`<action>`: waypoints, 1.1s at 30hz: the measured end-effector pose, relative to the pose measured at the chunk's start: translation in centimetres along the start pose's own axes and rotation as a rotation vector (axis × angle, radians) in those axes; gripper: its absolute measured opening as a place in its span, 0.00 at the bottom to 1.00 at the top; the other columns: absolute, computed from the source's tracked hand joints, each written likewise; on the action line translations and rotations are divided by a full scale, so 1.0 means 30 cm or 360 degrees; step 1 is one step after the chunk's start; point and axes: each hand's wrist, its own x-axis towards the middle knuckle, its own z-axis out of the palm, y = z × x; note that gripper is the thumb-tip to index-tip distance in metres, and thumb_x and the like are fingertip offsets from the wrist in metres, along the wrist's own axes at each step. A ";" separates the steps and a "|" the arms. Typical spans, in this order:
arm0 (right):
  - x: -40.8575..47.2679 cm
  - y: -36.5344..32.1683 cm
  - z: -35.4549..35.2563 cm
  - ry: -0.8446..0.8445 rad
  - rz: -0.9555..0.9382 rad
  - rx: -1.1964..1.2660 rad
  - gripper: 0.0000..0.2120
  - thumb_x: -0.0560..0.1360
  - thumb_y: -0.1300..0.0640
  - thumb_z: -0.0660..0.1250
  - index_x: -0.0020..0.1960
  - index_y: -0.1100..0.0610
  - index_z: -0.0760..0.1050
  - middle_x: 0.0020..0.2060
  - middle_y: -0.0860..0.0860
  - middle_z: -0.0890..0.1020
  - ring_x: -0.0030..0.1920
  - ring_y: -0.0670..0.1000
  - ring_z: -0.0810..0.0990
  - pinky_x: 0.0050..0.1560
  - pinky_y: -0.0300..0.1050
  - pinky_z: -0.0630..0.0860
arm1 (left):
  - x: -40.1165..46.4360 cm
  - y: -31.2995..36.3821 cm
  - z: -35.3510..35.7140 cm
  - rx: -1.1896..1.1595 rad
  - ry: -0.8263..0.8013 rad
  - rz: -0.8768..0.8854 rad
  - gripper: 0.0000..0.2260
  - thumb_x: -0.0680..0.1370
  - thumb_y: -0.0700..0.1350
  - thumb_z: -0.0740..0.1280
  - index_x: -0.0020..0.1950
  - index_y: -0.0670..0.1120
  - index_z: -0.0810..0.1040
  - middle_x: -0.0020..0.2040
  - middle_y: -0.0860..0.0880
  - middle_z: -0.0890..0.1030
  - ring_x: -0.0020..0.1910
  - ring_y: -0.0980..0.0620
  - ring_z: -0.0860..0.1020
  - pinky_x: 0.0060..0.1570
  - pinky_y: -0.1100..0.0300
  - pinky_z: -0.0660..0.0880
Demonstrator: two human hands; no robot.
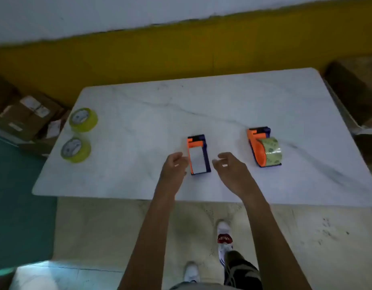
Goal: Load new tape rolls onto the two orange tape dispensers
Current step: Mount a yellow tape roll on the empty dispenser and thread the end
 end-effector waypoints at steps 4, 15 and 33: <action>0.099 -0.001 0.034 -0.0091 0.0073 0.0111 0.22 0.79 0.50 0.61 0.70 0.56 0.66 0.59 0.52 0.77 0.53 0.50 0.76 0.52 0.42 0.69 | 0.053 0.008 0.071 0.0057 0.0105 -0.0111 0.24 0.76 0.51 0.65 0.71 0.48 0.66 0.69 0.47 0.72 0.65 0.48 0.73 0.66 0.52 0.70; 0.207 0.041 0.127 0.0033 0.0148 -0.0112 0.13 0.72 0.51 0.72 0.45 0.59 0.73 0.36 0.50 0.77 0.34 0.48 0.74 0.33 0.37 0.68 | 0.196 -0.041 0.108 0.0105 0.0100 -0.0251 0.09 0.77 0.45 0.64 0.52 0.46 0.82 0.50 0.43 0.84 0.52 0.44 0.81 0.59 0.47 0.77; 0.344 -0.413 0.184 -0.0087 -0.0762 0.0015 0.10 0.75 0.63 0.69 0.55 0.55 0.81 0.51 0.51 0.83 0.49 0.41 0.81 0.49 0.29 0.76 | 0.343 0.131 -0.215 -0.0682 -0.0047 0.0375 0.38 0.65 0.60 0.73 0.72 0.56 0.63 0.70 0.48 0.72 0.66 0.49 0.75 0.56 0.54 0.78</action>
